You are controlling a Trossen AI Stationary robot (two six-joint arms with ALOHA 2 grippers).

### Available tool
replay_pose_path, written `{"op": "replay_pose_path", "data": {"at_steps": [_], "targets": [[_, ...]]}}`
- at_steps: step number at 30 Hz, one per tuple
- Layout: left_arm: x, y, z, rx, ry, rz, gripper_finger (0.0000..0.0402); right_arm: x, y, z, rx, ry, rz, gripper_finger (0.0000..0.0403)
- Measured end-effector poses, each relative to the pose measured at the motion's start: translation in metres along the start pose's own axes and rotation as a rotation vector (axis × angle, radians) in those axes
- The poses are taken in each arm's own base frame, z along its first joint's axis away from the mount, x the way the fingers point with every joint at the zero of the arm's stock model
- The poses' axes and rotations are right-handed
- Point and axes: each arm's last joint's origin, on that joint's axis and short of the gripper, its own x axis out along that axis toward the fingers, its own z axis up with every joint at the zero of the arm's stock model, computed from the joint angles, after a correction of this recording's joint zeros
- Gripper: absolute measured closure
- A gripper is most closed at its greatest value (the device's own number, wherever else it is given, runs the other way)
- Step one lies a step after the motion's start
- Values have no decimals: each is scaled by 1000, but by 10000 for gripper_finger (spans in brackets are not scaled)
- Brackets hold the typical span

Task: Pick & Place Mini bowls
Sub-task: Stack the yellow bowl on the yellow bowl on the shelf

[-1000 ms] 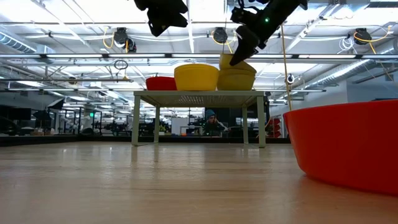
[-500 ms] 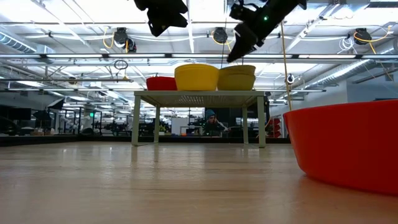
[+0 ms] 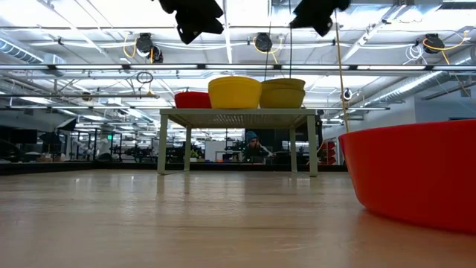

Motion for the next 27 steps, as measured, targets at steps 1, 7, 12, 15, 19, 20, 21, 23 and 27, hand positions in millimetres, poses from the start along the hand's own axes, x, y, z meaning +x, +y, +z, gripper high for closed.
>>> {"op": "replay_pose_path", "data": {"at_steps": [1,7,12,15,19,20,21,23,27], "targets": [[0,0,0,5,1,0,243,2,9,-6,37,35,108,289],[0,0,-2,15,22,2,243,25,73,-55,176,157,430,296],[0,0,-2,30,21,1,243,36,111,-100,349,208,448,287],[0,0,-2,29,24,1,243,36,127,-126,464,243,421,287],[0,0,-3,28,27,1,243,31,141,-151,612,273,370,287],[0,0,-3,28,28,1,243,29,144,-154,646,280,361,287],[0,0,-3,27,28,1,243,27,148,-156,674,286,360,287],[0,0,-3,27,28,2,243,23,155,-158,738,281,370,287],[0,0,-3,28,27,2,243,19,170,-159,868,238,403,287]]}}
